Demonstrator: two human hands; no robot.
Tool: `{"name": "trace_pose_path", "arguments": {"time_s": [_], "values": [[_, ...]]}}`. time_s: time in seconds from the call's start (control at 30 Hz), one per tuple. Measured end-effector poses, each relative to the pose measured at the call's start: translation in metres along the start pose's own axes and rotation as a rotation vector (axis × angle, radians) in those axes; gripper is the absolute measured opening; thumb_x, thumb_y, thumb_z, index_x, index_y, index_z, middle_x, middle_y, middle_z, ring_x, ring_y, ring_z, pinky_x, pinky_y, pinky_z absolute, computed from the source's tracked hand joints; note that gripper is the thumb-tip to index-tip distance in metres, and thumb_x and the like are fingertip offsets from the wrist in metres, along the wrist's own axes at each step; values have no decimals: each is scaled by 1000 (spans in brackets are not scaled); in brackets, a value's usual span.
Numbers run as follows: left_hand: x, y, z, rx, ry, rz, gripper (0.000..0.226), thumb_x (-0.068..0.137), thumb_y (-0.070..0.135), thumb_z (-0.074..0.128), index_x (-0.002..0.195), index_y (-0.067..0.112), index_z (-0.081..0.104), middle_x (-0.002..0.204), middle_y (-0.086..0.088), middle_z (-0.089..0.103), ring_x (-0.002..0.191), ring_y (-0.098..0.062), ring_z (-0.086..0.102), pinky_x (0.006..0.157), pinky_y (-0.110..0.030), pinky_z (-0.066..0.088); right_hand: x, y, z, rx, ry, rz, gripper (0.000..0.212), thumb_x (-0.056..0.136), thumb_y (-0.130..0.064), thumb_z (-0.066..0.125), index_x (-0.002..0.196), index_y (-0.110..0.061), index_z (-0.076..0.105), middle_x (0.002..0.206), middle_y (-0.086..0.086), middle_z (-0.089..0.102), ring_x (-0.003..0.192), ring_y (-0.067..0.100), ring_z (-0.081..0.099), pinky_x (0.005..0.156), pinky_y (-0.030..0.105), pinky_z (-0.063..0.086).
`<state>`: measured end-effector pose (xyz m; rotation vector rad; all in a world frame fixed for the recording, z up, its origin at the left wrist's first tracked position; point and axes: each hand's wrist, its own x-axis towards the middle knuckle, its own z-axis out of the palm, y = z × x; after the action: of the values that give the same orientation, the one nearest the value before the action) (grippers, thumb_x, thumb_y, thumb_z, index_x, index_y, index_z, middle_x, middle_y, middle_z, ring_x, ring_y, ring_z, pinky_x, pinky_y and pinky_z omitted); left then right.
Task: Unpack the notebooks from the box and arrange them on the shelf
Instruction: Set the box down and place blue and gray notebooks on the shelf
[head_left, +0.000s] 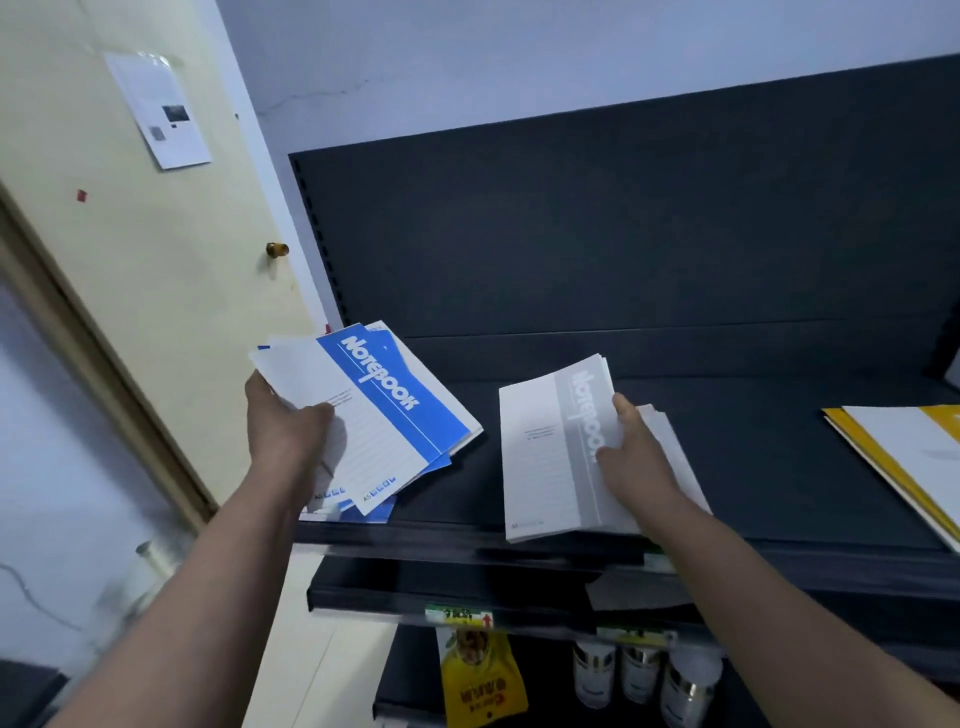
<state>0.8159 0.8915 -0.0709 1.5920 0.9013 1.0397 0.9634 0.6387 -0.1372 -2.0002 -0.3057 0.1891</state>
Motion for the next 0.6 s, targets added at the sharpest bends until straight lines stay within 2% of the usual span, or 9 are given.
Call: {"name": "trace_pose_path", "arguments": {"time_s": [0.17, 0.27, 0.4, 0.5, 0.6], "values": [[29, -26, -29, -24, -8, -38, 65, 86, -7, 56, 142, 17, 35, 121, 2, 53, 103, -20, 53, 87, -30, 42, 10, -24, 55, -46, -53, 35, 63, 97, -12, 36, 153, -28, 13, 148, 3, 39, 129, 26, 44, 98, 35, 39], [46, -39, -39, -130, -31, -119, 63, 86, -12, 54, 140, 17, 36, 118, 0, 55, 101, -23, 57, 86, -32, 44, 16, -33, 78, -126, -53, 65, 63, 96, -12, 37, 152, -24, 12, 142, 8, 42, 122, 30, 47, 90, 35, 41], [69, -52, -47, -131, -101, -146, 65, 84, -11, 55, 137, 22, 38, 117, 0, 58, 108, -27, 60, 93, -43, 50, 13, -32, 93, -574, -85, 82, 58, 88, -11, 48, 142, -17, 25, 128, 14, 40, 113, 33, 48, 86, 39, 45], [82, -54, -48, -108, -157, -147, 63, 86, -12, 53, 138, 21, 37, 118, 0, 56, 108, -27, 59, 94, -44, 49, 6, -28, 100, -890, -50, 51, 46, 86, -12, 46, 132, -16, 40, 131, 11, 39, 121, 28, 39, 94, 36, 38], [90, -54, -44, -105, -239, -188, 64, 87, -14, 51, 140, 20, 37, 120, 0, 55, 108, -28, 58, 92, -43, 50, 4, -29, 105, -1004, -7, -94, 47, 86, -10, 46, 132, -19, 44, 144, 8, 29, 134, 26, 26, 103, 36, 32]]}}
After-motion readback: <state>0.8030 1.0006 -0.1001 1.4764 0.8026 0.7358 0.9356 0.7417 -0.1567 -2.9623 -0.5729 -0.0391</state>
